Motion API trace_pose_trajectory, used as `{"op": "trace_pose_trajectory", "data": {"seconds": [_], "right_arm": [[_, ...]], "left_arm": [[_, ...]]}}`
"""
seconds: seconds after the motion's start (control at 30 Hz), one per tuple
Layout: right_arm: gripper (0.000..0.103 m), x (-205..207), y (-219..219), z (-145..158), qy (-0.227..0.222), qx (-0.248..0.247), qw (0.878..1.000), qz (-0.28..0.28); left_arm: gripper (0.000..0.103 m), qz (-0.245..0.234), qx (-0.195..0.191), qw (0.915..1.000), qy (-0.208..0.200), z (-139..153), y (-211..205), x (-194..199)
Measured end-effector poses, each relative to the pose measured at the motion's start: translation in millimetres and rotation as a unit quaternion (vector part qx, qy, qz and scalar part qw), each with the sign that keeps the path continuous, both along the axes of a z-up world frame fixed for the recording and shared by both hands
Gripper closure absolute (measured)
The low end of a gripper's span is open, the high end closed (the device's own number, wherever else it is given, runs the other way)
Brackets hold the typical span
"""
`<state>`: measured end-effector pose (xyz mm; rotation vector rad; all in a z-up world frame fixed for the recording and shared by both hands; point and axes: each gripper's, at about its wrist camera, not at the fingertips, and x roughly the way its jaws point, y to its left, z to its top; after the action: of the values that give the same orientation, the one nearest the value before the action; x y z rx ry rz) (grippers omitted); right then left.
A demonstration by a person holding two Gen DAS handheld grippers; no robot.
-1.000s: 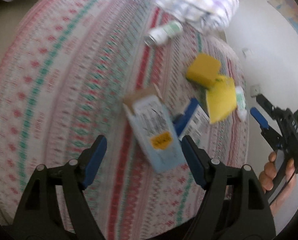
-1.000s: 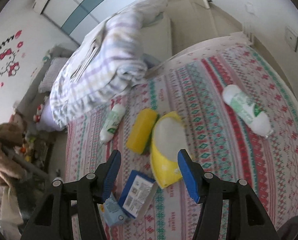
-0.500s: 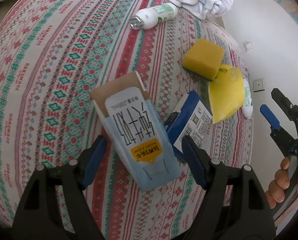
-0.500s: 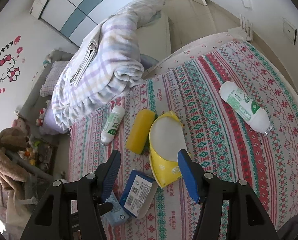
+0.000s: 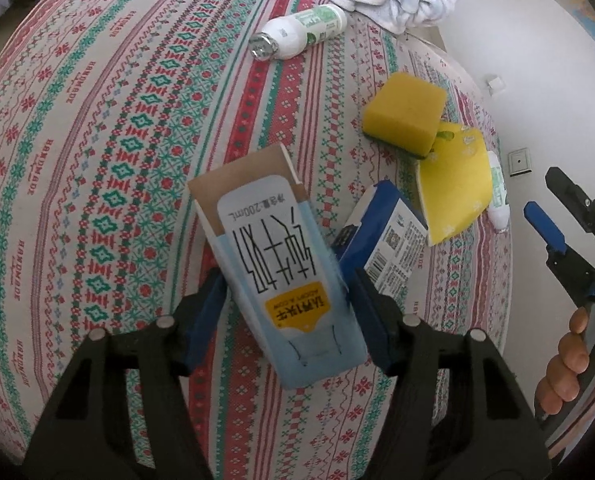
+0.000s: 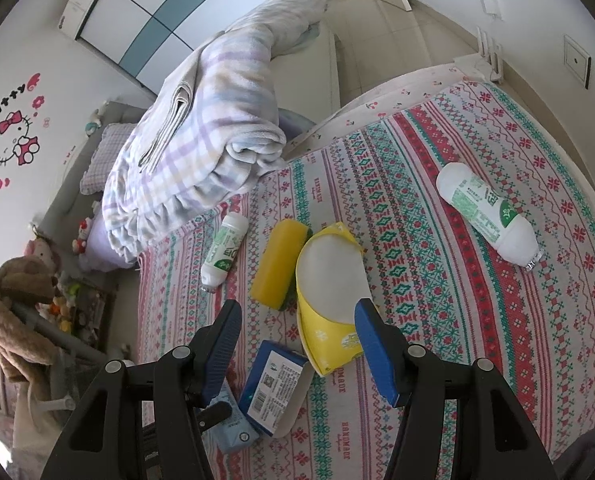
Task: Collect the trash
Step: 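Grasp the thin white paper item on the bed with the right tool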
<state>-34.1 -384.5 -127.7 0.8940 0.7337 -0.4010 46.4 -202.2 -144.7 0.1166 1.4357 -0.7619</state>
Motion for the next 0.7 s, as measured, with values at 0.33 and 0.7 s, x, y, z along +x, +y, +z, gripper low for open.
{"op": "trace_pose_trajectory", "data": {"seconds": [0.33,0.7], "right_arm": [[0.043,1.4,1.5,-0.3,0.001,-0.003,1.0,0.005],[0.043,15.3,15.9,-8.2,0.012,0.01,0.999,0.044]], "left_arm": [[0.04,0.005,-0.009,0.9999,-0.004,8.1,10.5,5.6],[0.04,0.028,-0.019,0.9994,-0.01,22.5,33.0,19.9]]}}
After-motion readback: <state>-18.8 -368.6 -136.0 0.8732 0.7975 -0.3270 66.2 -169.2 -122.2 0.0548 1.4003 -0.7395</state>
